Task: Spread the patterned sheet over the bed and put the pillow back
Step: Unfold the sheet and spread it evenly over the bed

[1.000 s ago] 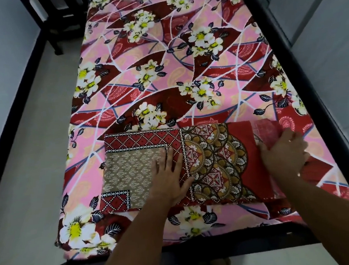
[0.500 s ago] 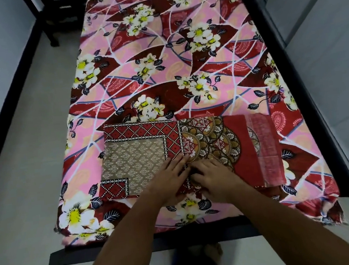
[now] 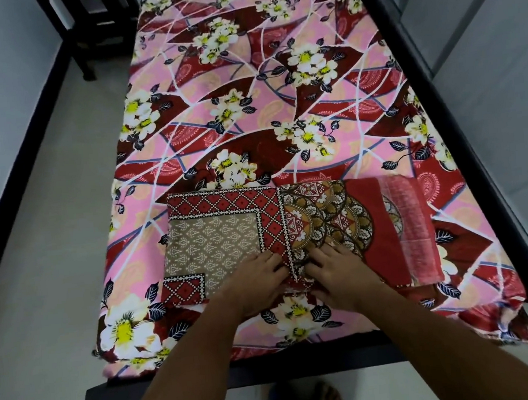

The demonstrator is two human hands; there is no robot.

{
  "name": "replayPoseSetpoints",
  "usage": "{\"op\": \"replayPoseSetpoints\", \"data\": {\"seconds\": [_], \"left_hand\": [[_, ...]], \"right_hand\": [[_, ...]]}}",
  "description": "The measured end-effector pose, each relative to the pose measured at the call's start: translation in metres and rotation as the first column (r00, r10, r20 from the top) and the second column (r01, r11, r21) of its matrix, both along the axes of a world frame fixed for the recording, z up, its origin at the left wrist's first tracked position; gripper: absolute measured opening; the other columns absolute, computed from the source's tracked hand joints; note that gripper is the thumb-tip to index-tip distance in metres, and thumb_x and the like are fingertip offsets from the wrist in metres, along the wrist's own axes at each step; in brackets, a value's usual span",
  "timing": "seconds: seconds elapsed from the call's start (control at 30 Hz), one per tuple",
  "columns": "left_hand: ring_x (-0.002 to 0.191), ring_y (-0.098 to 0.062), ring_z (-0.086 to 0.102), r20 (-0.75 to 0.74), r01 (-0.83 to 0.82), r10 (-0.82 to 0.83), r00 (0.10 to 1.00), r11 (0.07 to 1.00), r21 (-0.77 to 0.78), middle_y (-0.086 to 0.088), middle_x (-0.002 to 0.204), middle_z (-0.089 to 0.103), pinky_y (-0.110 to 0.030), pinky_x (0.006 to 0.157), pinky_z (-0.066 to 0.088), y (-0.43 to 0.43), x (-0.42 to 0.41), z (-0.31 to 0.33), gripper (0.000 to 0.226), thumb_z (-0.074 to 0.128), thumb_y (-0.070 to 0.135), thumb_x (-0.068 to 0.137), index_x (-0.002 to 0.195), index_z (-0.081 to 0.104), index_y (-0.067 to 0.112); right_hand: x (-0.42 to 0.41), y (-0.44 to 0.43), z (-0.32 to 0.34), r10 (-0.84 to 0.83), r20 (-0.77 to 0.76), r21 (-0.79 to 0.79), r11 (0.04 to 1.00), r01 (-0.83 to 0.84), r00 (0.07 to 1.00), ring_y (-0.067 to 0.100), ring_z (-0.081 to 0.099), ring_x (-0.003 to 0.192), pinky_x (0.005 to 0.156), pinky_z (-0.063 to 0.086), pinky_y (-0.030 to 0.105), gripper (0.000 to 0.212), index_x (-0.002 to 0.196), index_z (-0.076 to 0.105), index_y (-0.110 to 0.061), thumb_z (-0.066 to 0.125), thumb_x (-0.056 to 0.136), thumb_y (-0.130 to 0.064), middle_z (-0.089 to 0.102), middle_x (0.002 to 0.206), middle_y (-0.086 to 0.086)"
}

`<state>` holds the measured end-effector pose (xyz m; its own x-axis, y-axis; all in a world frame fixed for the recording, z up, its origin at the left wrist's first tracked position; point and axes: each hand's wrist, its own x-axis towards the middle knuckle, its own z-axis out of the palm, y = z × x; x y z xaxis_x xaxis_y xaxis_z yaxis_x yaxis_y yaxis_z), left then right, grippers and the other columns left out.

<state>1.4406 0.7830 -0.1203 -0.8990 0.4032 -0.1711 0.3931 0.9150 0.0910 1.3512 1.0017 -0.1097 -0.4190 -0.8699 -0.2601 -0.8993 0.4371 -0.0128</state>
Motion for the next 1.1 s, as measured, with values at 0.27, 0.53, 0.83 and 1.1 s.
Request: {"op": "replayPoseSetpoints", "data": {"seconds": [0.27,0.53,0.83,1.1], "left_hand": [[0.106,-0.022,0.055,0.024,-0.173,0.172,0.985,0.984,0.043,-0.004,0.117,0.058,-0.043,0.095,0.050,-0.001,0.009,0.010,0.043,0.037,0.049,0.098,0.124,0.051,0.018],[0.130,-0.030,0.048,0.021,-0.408,0.426,0.905,0.879,-0.248,-0.012,0.143,0.048,-0.049,0.109,0.039,-0.023,0.018,0.024,0.049,0.056,0.028,0.097,0.141,0.039,0.014],[0.129,-0.030,0.047,0.066,-0.441,0.511,0.857,0.794,-0.419,-0.013,0.141,0.048,-0.048,0.102,0.048,-0.036,0.008,0.043,0.058,0.068,0.022,0.090,0.143,0.043,0.017],[0.105,-0.024,0.062,-0.092,-0.614,0.686,0.722,0.573,-0.543,-0.008,0.117,0.061,-0.036,0.076,0.053,-0.061,0.002,0.070,0.024,0.053,0.021,0.100,0.121,0.065,0.019]], "right_hand": [[-0.007,-0.007,0.013,-0.040,-0.028,-0.182,0.983,0.034,0.999,0.022,0.063,0.082,0.069,0.054,0.039,0.016,0.102,0.064,-0.017,0.069,0.088,-0.025,0.066,0.097,0.003],[-0.005,0.005,0.030,-0.203,0.039,0.108,0.974,0.198,0.978,0.029,0.054,0.122,0.092,0.052,0.044,0.078,0.151,0.022,-0.020,0.066,0.087,-0.013,0.047,0.142,0.009],[-0.036,0.004,0.065,-0.470,-0.118,0.259,0.836,0.484,0.875,0.026,0.064,0.105,0.086,0.052,0.039,0.036,0.117,0.064,-0.019,0.072,0.084,-0.032,0.065,0.113,0.005],[-0.053,0.008,0.076,-0.570,-0.348,0.111,0.763,0.636,0.745,0.033,0.053,0.120,0.098,0.044,0.046,0.026,0.117,0.067,-0.020,0.056,0.094,-0.026,0.053,0.129,0.015]]}}
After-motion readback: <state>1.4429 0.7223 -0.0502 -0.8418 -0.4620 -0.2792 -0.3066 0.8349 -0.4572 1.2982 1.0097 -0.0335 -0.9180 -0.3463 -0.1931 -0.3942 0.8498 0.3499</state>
